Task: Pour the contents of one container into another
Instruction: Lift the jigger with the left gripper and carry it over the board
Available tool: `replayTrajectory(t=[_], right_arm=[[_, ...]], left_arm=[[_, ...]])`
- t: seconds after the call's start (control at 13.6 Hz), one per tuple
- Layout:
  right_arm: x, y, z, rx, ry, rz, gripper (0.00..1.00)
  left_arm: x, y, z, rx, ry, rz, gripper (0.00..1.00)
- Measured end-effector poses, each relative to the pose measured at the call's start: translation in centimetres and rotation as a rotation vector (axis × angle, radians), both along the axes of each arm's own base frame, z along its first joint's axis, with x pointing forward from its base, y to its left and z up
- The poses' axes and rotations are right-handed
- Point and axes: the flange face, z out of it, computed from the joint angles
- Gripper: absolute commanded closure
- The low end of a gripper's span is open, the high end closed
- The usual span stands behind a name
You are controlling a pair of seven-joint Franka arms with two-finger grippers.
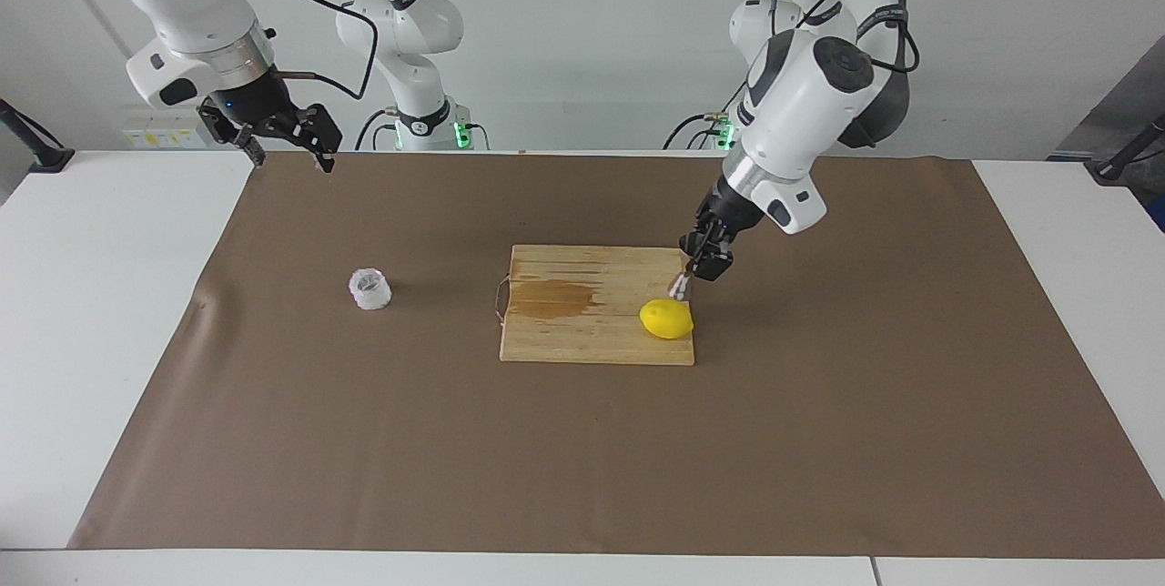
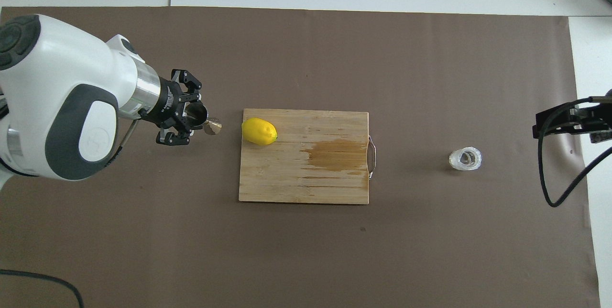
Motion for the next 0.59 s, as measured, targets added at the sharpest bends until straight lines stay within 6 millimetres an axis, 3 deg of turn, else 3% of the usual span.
replayTrajectory(t=[0.22,0.59], right_arm=[[0.0,0.0,0.0,0.000,0.000,0.000,0.00],[0.0,0.0,0.0,0.000,0.000,0.000,0.00]], left_arm=[[-2.1,-6.2,-1.9,-0.012,0.030,0.046,1.00],[-4.1,-14.3,-8.2,0.003,0.089,0.053,1.00]])
